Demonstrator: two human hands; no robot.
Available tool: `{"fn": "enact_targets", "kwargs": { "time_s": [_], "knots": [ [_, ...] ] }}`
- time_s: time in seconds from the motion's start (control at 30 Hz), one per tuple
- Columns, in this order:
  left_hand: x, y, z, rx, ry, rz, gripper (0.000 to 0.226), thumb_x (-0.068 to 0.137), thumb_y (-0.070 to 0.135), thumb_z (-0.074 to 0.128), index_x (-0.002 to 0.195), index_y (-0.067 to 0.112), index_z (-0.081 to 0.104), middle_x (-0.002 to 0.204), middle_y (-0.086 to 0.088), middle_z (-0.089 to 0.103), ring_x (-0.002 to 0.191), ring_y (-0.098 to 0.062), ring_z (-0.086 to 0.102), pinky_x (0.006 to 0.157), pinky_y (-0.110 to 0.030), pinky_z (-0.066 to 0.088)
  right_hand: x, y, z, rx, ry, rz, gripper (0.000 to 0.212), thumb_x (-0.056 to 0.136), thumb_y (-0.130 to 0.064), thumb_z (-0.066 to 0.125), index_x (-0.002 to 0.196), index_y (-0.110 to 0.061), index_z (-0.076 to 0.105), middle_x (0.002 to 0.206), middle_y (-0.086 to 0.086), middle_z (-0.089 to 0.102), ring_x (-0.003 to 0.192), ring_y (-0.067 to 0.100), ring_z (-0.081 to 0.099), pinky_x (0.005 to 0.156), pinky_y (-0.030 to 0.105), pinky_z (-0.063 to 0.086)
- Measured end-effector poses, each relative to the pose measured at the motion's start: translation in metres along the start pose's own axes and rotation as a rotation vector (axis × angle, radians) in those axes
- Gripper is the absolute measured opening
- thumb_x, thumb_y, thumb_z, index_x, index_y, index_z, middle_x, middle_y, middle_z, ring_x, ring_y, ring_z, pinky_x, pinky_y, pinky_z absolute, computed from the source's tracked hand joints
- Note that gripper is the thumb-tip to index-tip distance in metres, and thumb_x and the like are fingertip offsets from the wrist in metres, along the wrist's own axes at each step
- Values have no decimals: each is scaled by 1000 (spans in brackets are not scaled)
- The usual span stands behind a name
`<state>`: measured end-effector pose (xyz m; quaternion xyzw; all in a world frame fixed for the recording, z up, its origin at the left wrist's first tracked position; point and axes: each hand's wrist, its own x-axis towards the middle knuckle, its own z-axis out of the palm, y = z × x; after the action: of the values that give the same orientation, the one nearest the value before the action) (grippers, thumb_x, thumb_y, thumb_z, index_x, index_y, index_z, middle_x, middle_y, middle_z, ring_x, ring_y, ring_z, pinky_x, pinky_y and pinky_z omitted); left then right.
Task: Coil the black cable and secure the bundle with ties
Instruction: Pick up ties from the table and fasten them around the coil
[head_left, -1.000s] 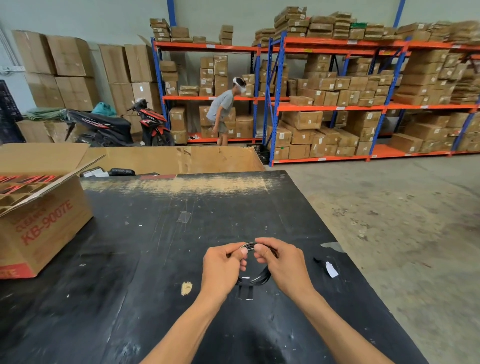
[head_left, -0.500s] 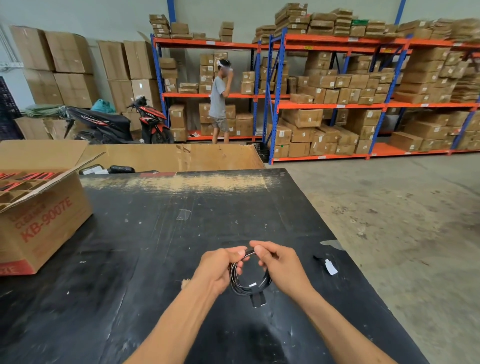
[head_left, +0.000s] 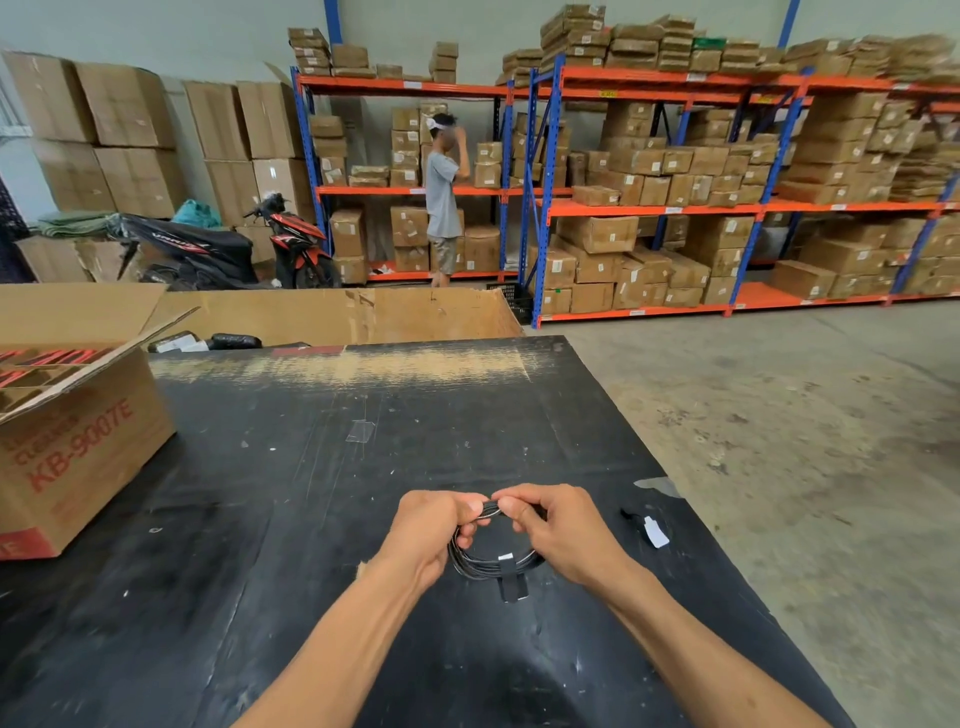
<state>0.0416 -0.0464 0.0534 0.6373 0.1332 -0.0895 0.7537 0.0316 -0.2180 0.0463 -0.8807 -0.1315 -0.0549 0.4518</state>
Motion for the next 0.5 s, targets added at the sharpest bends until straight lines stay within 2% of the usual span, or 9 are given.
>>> {"fn": "enact_targets", "kwargs": {
  "time_s": [0.07, 0.17, 0.27, 0.33, 0.43, 0.5],
  "knots": [
    [0, -2, 2, 15, 35, 76, 16, 84, -12, 56, 81, -8, 71, 61, -15, 63, 49, -16, 45, 48, -26, 36, -1, 1, 0, 59, 12, 7, 18, 95, -34, 67, 110, -36, 78, 74, 0, 75, 57, 7, 58, 66, 28, 49],
    [-3, -4, 4, 21, 41, 109, 12, 85, -10, 59, 81, -4, 69, 47, -4, 60, 47, -14, 46, 47, -25, 38, -5, 9, -2, 30, 23, -32, 22, 91, -35, 73, 112, -35, 78, 64, 0, 71, 58, 1, 60, 70, 18, 46],
    [-3, -9, 7, -25, -13, 87, 8, 86, -7, 62, 84, -4, 68, 62, -13, 67, 50, -15, 51, 49, -25, 43, -5, 18, 2, -129, 146, -138, 17, 92, -27, 73, 107, -27, 81, 59, -14, 58, 64, -5, 59, 70, 6, 39],
    [-2, -13, 11, -30, -56, 91, 9, 90, -1, 61, 87, -2, 70, 74, -17, 69, 56, -17, 55, 54, -26, 48, -6, 24, 8, -176, 274, -200, 12, 91, -19, 74, 100, -22, 81, 63, -16, 54, 65, -9, 56, 67, 2, 37],
    [-3, -20, 19, -35, -69, 88, 16, 96, 9, 57, 95, 4, 73, 78, -11, 71, 60, -14, 56, 59, -28, 52, -8, 30, 15, -180, 403, -204, 10, 91, -13, 74, 92, -22, 80, 63, -7, 60, 61, 4, 55, 62, 10, 40],
    [-3, -24, 26, -50, -16, 98, 17, 96, 8, 56, 97, 6, 73, 79, -10, 70, 58, -12, 53, 58, -26, 50, -7, 32, 18, -198, 444, -186, 11, 90, -12, 73, 91, -21, 79, 62, -7, 59, 58, 10, 52, 60, 12, 39]
  ]
}}
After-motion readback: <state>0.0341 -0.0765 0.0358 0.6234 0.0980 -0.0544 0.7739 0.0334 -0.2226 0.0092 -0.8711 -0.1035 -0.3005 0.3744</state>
